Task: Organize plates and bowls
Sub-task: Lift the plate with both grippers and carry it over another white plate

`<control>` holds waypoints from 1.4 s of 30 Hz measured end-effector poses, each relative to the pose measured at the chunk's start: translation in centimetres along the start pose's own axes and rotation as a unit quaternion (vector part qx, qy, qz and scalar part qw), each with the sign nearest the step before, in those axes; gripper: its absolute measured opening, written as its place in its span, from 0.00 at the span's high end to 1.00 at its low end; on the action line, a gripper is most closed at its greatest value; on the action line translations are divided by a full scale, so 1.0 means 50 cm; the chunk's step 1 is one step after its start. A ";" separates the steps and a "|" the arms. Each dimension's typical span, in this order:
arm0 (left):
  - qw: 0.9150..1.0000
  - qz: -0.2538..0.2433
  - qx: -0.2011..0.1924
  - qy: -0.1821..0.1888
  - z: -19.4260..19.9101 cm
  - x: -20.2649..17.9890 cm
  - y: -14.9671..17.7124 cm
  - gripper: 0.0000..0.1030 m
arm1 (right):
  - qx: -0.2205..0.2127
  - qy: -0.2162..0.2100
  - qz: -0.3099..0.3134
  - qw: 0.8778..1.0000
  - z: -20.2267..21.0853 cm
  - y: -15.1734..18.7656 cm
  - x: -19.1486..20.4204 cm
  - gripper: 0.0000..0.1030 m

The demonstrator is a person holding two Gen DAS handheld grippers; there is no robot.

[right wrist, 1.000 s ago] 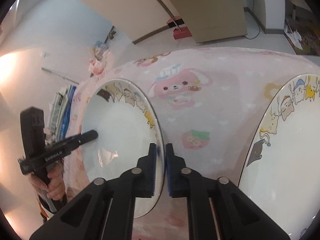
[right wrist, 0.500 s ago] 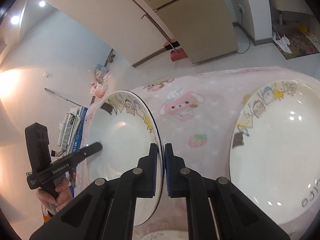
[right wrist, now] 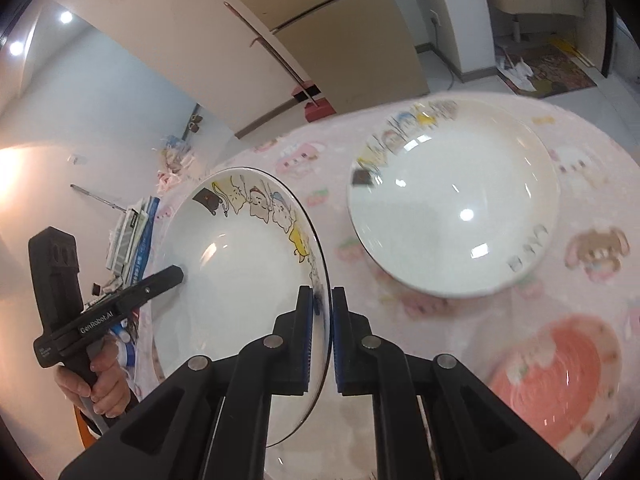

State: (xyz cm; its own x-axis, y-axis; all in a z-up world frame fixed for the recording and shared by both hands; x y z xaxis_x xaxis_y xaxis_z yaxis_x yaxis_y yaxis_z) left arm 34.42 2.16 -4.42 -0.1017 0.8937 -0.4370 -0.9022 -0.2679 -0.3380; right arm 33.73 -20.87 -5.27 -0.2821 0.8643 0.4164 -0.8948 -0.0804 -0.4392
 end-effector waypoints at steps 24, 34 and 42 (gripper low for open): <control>0.999 -0.032 0.028 -0.019 -0.022 -0.044 0.194 0.79 | 0.020 0.006 -0.009 1.000 0.014 0.196 -0.007 0.88; 0.998 -0.032 0.043 -0.045 -0.055 -0.006 0.221 0.79 | 0.050 0.006 0.003 0.999 -0.036 0.225 -0.007 0.87; 0.997 -0.031 0.039 -0.054 -0.059 0.014 0.220 0.79 | 0.061 0.010 0.010 0.998 -0.057 0.223 0.012 0.87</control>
State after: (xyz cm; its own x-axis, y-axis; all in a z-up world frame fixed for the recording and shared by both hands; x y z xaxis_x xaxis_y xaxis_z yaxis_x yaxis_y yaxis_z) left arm 25.65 -1.20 -10.91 -0.0851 0.9427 -0.3226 -0.9379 -0.1851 -0.2934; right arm 24.58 -19.86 -12.17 -0.2936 0.8720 0.3916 -0.9250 -0.1559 -0.3464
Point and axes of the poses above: each gripper's, at about its wrist camera, not at the fingertips, and z roughly against the way its jaws point, x to its left, y to its underside, the point moved 10 cm from there along -z, roughly the way its jaws point, and after that the axes turned 12 degrees about z, right-handed, at the moved point
